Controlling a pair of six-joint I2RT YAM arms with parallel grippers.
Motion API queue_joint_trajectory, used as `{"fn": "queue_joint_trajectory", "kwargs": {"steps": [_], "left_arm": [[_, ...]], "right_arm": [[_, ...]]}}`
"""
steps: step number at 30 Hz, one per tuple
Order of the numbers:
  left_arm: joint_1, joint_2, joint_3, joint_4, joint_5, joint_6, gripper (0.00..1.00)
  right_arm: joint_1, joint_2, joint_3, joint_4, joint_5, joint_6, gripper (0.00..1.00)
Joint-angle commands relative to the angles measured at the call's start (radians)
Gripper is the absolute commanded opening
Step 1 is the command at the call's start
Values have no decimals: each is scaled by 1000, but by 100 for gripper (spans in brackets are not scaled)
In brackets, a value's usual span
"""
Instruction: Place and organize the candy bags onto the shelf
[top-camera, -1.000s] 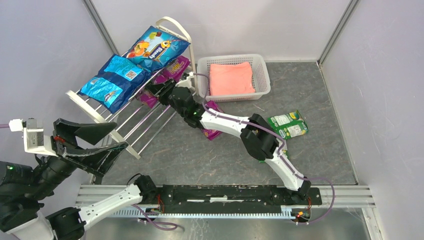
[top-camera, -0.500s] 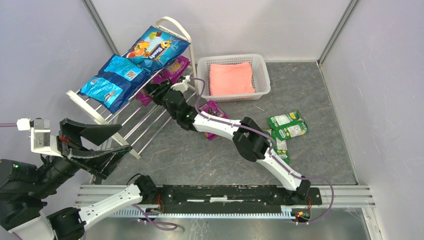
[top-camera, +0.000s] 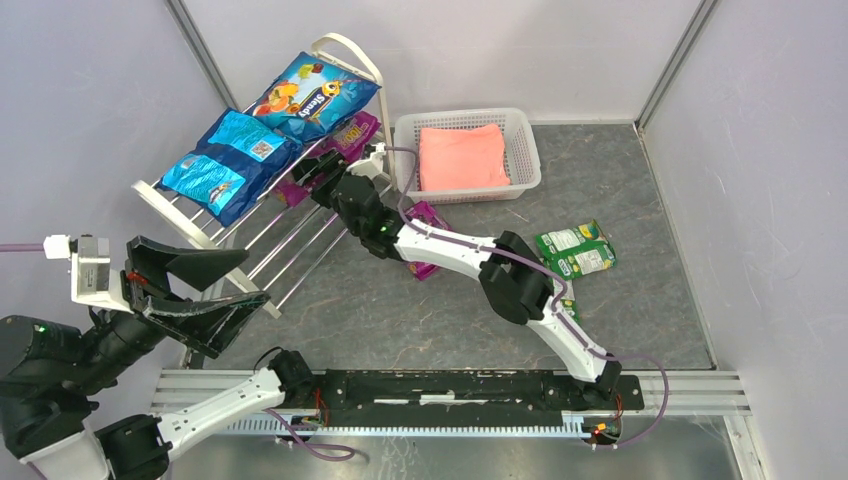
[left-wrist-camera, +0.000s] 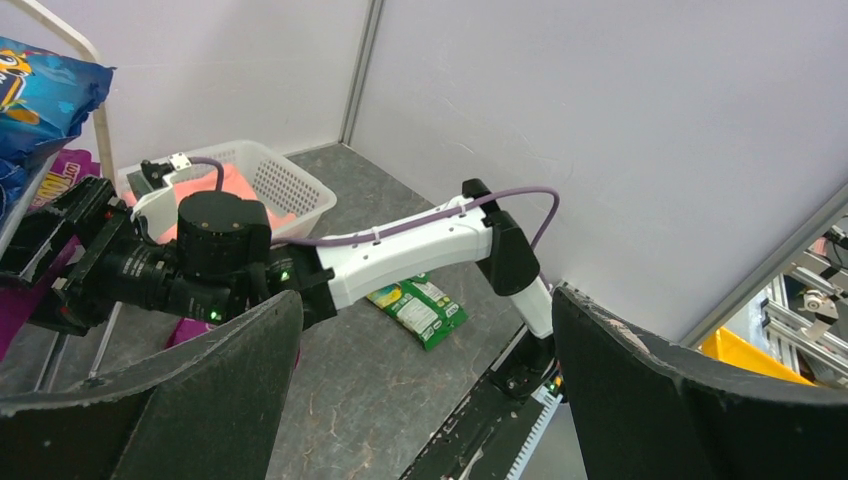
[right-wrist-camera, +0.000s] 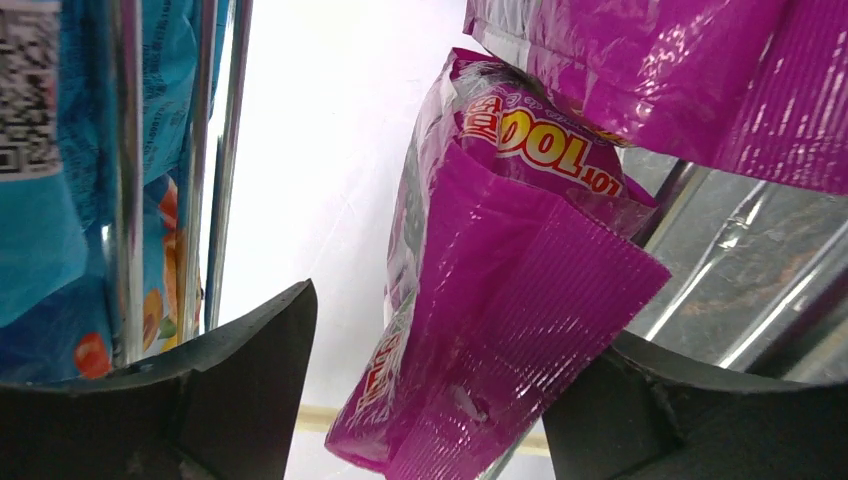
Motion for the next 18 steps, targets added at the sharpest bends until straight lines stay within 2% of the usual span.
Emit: {"fn": "queue_joint_trajectory", "kwargs": {"steps": [1, 7, 13, 18], "left_arm": [[-2, 27, -9, 37, 27, -26, 100], [-2, 49, -18, 37, 30, -37, 100], [-2, 70, -28, 38, 29, -49, 100], [-2, 107, -37, 45, 27, -62, 100]], "right_arm": [[-9, -135, -66, -32, 12, -41, 83], [-20, -218, -192, -36, -53, -45, 94], [-34, -351, -345, -39, -161, -150, 97], [-65, -606, -670, -12, -254, -332, 98]]}}
